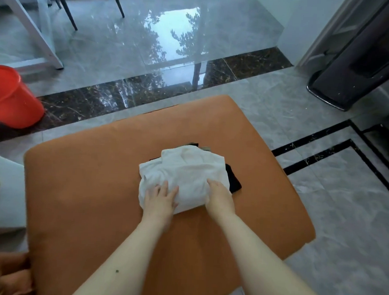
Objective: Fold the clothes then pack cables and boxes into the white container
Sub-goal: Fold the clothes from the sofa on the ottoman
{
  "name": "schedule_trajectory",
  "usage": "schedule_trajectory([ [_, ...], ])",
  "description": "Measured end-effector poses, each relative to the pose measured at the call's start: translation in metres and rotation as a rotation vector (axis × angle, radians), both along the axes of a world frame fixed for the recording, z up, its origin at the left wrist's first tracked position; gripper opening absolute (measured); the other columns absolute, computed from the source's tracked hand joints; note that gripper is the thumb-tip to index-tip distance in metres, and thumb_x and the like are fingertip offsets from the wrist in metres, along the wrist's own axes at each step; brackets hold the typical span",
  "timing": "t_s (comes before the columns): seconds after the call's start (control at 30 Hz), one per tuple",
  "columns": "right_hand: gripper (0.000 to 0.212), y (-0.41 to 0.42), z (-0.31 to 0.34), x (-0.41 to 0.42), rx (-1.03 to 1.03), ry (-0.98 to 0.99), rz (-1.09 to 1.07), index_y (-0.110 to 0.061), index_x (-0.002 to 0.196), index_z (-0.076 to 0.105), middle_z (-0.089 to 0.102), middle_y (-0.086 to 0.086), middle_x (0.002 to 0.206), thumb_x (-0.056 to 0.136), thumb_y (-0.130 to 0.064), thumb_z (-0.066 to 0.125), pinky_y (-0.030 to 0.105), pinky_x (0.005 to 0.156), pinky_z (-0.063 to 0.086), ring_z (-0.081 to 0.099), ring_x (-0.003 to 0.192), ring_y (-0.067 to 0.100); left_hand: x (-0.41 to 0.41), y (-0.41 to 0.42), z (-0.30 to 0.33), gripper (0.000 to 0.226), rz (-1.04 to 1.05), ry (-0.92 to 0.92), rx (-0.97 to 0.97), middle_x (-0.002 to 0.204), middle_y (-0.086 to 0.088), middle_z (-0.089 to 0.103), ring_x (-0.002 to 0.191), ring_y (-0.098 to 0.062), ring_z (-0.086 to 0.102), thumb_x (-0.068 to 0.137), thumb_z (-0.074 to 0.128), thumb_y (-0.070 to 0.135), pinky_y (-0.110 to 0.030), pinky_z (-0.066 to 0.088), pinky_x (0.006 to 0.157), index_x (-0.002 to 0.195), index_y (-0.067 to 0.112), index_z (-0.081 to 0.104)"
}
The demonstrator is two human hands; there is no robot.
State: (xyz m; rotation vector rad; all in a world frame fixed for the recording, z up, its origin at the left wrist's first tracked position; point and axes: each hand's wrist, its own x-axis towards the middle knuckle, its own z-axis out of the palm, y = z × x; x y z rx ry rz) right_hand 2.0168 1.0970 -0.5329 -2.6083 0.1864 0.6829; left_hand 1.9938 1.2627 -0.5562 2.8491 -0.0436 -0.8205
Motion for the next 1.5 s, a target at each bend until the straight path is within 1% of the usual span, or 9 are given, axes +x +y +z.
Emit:
schedule_trajectory([
  [0.1, 0.021, 0.006, -0.010, 0.001, 0.193, 0.112, -0.326, -0.010, 0.086, 0.066, 0.065, 0.007, 0.091, 0.094, -0.021, 0.050, 0.027, 0.072, 0.045, 0.060, 0.088, 0.024, 0.028, -0.006, 0.003, 0.036, 0.103, -0.127, -0.002, 0.133, -0.002, 0.046, 0.120, -0.027, 0.046, 0.099, 0.035, 0.036, -0.040, 0.028, 0.106, 0.132, 0.024, 0.042],
  [0.17, 0.034, 0.009, -0.016, 0.008, 0.305, 0.230, -0.503, -0.013, 0.062, 0.054, 0.055, 0.002, 0.067, 0.090, -0.031, 0.057, 0.023, 0.056, 0.039, 0.054, 0.064, 0.018, 0.050, -0.010, 0.004, 0.036, 0.256, -0.104, -0.104, 0.123, -0.004, 0.053, 0.111, -0.028, 0.055, 0.096, 0.044, 0.040, -0.045, 0.033, 0.106, 0.123, 0.017, 0.045],
  [0.23, 0.036, 0.011, -0.026, 0.017, 0.426, 0.399, -0.725, -0.006, 0.089, 0.064, 0.064, 0.007, 0.091, 0.085, -0.041, 0.061, 0.026, 0.066, 0.049, 0.062, 0.083, 0.021, 0.072, -0.012, 0.001, 0.044, 0.441, -0.064, -0.262, 0.123, -0.007, 0.053, 0.112, -0.028, 0.055, 0.091, 0.054, 0.040, -0.046, 0.040, 0.099, 0.123, 0.012, 0.043],
  [0.33, 0.077, 0.012, -0.047, 0.028, 0.534, 0.630, -0.963, -0.005, 0.138, 0.042, 0.047, 0.014, 0.139, 0.082, -0.054, 0.062, 0.043, 0.092, 0.052, 0.052, 0.122, 0.034, 0.098, -0.017, -0.018, 0.062, 0.430, -0.072, -0.235, 0.137, -0.009, 0.041, 0.128, -0.028, 0.040, 0.085, 0.062, 0.041, -0.041, 0.037, 0.102, 0.133, 0.011, 0.037],
  [0.47, 0.091, 0.014, -0.074, 0.031, 0.746, 0.768, -1.106, -0.013, 0.145, 0.029, 0.032, 0.011, 0.150, 0.076, -0.059, 0.066, 0.051, 0.102, 0.044, 0.040, 0.132, 0.036, 0.118, -0.023, -0.048, 0.092, 0.294, 0.027, -0.086, 0.158, -0.006, 0.010, 0.147, -0.024, 0.008, 0.079, 0.062, 0.054, -0.048, 0.009, 0.118, 0.149, 0.018, 0.014],
  [0.6, 0.086, 0.018, -0.101, 0.041, 0.900, 0.668, -1.275, -0.016, 0.137, 0.041, 0.048, 0.005, 0.139, 0.068, -0.054, 0.076, 0.040, 0.105, 0.043, 0.048, 0.127, 0.026, 0.136, -0.019, -0.070, 0.124, 0.555, 0.152, -0.249, 0.160, -0.004, -0.012, 0.148, -0.021, -0.010, 0.062, 0.071, 0.066, -0.048, -0.001, 0.120, 0.151, 0.027, -0.007],
  [0.83, 0.109, 0.033, -0.135, 0.059, 0.580, 0.473, -1.324, -0.011, 0.131, 0.046, 0.053, 0.000, 0.107, 0.045, -0.073, 0.073, 0.033, 0.090, 0.049, 0.055, 0.103, 0.022, 0.154, -0.024, -0.092, 0.135, 0.497, 0.168, -0.135, 0.159, -0.001, 0.011, 0.148, -0.024, 0.001, 0.046, 0.066, 0.081, -0.055, -0.002, 0.116, 0.151, 0.028, 0.002],
  [1.07, 0.097, 0.032, -0.158, 0.058, 0.501, 0.349, -1.244, -0.017, 0.138, 0.039, 0.053, 0.002, 0.129, 0.060, -0.066, 0.071, 0.039, 0.099, 0.048, 0.055, 0.115, 0.023, 0.149, -0.024, -0.085, 0.107, 0.455, 0.141, -0.091, 0.130, -0.003, 0.051, 0.126, -0.027, 0.045, 0.047, 0.065, 0.083, -0.044, 0.037, 0.104, 0.129, 0.017, 0.043],
  [1.5, 0.072, -0.030, -0.098, 0.016, 0.641, 0.269, -1.182, -0.020, 0.118, 0.054, 0.059, -0.006, 0.090, 0.055, -0.032, 0.086, 0.033, 0.083, 0.054, 0.060, 0.083, 0.020, 0.055, -0.036, -0.049, 0.113, 1.011, 0.565, -0.577, 0.109, 0.000, 0.063, 0.091, -0.020, 0.063, 0.026, 0.089, 0.055, -0.034, 0.054, 0.077, 0.124, 0.013, 0.053],
])
